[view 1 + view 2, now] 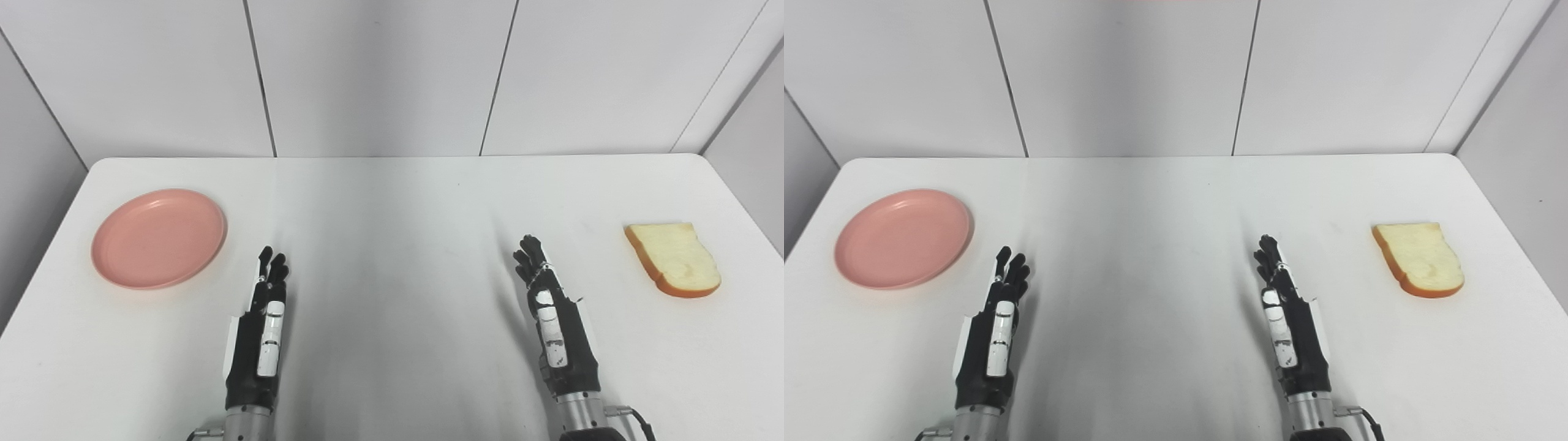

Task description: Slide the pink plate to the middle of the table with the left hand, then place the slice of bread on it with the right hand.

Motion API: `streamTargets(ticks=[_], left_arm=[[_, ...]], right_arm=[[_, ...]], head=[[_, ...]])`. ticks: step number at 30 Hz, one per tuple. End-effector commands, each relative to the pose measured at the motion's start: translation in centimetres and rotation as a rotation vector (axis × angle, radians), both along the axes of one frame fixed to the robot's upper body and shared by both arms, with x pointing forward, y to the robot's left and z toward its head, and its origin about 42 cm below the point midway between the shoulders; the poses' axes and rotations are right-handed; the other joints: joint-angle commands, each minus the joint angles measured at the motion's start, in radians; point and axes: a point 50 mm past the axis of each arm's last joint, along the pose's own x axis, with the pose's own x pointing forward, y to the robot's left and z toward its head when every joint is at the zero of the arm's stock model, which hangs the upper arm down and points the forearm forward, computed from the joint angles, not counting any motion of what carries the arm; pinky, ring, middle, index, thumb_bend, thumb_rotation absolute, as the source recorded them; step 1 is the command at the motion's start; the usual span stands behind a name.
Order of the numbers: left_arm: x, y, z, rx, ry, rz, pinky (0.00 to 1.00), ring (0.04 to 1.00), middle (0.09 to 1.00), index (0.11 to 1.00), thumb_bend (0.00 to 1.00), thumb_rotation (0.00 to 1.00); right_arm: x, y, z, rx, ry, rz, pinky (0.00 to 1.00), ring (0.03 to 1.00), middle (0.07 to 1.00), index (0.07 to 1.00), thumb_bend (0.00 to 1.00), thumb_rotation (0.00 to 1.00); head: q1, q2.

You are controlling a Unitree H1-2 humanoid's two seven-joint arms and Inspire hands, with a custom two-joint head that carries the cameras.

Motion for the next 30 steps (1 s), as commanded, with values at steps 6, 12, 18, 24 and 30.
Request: streamTargets(ticks=[6,12,18,24,30], left_arm=[[0.1,0.2,0.6,0.003,-0.020,-0.010,0.99,0.965,0.975,0.996,0.49,1.00],[0.2,0.2,0.6,-0.008,-0.025,-0.006,0.99,0.962,0.970,0.988,0.53,1.00],[0.8,0.1,0.3,-0.009,-0.022,-0.008,0.99,0.967,0.974,0.989,0.52,1.00],[0.9,0.4,-0.3,-0.009,-0.018,-0.007,1.00,0.969,0.973,0.986,0.48,1.00],[0.7,0.5,-0.3,-0.006,-0.024,-0.003,0.99,0.964,0.973,0.978,0.50,1.00]], right_arm=[[-0.4,0.3,-0.3,0.015,-0.020,-0.004,0.97,0.946,0.961,0.940,0.78,0.98],[-0.3,0.4,-0.4,0.001,0.014,-0.025,0.96,0.945,0.959,0.942,0.76,1.00],[0.4,0.4,-0.7,0.016,0.054,-0.031,0.95,0.949,0.957,0.934,0.74,1.00],[0.6,0.6,-1.3,0.007,0.066,-0.026,0.95,0.946,0.958,0.935,0.72,1.00],[0.3,0.8,-1.1,0.012,0.074,-0.020,0.94,0.926,0.944,0.922,0.76,1.00]], head=[[-0.004,-0.004],[-0.010,0.006],[-0.009,-0.016],[-0.021,-0.033],[-0.022,-0.022]])
